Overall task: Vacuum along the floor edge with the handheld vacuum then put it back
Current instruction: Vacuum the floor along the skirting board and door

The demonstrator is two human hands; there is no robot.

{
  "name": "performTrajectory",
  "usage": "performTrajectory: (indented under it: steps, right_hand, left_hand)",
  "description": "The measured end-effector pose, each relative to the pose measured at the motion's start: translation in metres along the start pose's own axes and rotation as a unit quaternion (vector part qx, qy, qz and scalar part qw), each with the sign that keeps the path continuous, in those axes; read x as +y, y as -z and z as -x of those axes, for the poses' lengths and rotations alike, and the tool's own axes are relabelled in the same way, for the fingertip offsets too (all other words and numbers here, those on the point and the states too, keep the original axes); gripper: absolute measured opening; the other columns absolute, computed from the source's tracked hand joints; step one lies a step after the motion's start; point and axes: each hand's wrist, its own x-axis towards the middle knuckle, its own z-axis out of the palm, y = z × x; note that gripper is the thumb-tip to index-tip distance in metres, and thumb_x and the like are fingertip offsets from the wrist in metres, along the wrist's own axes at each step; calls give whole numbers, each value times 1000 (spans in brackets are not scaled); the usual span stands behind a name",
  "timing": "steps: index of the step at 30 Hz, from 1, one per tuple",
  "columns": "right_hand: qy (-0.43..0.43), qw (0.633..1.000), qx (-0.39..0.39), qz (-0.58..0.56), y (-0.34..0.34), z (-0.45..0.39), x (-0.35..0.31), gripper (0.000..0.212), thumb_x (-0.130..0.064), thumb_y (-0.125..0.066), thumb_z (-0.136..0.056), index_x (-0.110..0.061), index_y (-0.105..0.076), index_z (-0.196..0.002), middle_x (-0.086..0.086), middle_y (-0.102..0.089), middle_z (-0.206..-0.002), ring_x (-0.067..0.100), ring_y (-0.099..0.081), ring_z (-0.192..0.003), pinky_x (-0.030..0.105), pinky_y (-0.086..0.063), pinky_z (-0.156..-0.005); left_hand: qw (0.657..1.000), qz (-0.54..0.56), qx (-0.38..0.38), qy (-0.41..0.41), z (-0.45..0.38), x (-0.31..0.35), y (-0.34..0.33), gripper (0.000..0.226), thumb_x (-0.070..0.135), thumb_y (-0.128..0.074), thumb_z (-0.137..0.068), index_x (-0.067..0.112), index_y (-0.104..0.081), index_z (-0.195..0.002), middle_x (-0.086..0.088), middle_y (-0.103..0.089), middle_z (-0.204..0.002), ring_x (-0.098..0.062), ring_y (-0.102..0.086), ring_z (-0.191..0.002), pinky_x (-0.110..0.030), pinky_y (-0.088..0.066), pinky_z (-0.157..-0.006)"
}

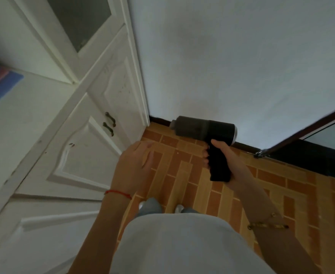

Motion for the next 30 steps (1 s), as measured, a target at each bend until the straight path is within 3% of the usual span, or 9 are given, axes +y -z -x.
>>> performTrajectory:
  steps: [7, 12, 15, 17, 21, 26, 30]
  right_hand:
    - [-7, 1000, -4, -11, 3, -54, -32, 18, -31, -61, -89, -13, -61, -92, 2, -63, -74, 13, -60, -62, 23, -52, -58]
    - [-9, 1000, -13, -16, -9, -100, -56, 18, -31, -61, -88, -13, -61, -91, 2, -62, -73, 13, -59, -62, 22, -52, -59]
    - [-6, 1000, -25, -7, -20, -126, -74, 20, -33, -61, -85, -14, -61, -88, 1, -61, -72, 13, -58, -61, 23, -50, -59]
    - [-2, 999, -33, -6, -28, -141, -84, 20, -34, -61, -84, -14, -61, -87, 2, -60, -73, 13, -58, -61, 23, -50, -58]
    - [6, 999, -50, -19, -43, -167, -101, 19, -32, -58, -87, -13, -60, -87, 2, -59, -71, 12, -57, -59, 22, -50, -57]
    - [-2, 998, -55, -18, -50, -190, -116, 20, -33, -58, -88, -13, -61, -89, 2, -59, -72, 12, -57, -59, 22, -49, -57]
    - [-3, 998, -60, 0, -49, -202, -126, 22, -36, -61, -82, -14, -60, -87, 1, -59, -70, 11, -56, -58, 22, -49, -55]
  left_hand:
    - [999, -23, -27, -12, -64, 4, -5, 46, 36, -39, -93, 8, -64, -119, -11, -69, -111, -27, -66, -98, -43, -54, -88]
    - [999, -32, -37, -16, -126, -6, -9, 33, 24, -45, -97, 10, -62, -121, -9, -68, -111, -24, -64, -100, -36, -50, -91]
    - [998, -33, -42, -41, -161, -3, -3, 40, 30, -40, -97, 6, -65, -118, -13, -69, -110, -26, -66, -99, -39, -53, -90]
    - [997, -31, -60, -39, -184, -5, 2, 39, 31, -43, -96, 11, -64, -123, -10, -67, -116, -25, -63, -106, -34, -48, -92]
    - [995, -34, -82, -48, -223, -18, 7, 34, 14, -55, -97, 16, -59, -131, -8, -64, -124, -25, -58, -114, -34, -43, -97]
    - [997, -23, -42, -61, -249, -21, 7, 38, 29, -47, -97, 7, -64, -123, -14, -68, -114, -21, -63, -104, -32, -44, -94]
    - [997, -29, -37, -63, -262, -23, 3, 28, 11, -57, -97, 9, -62, -125, -11, -67, -117, -24, -63, -107, -31, -40, -97]
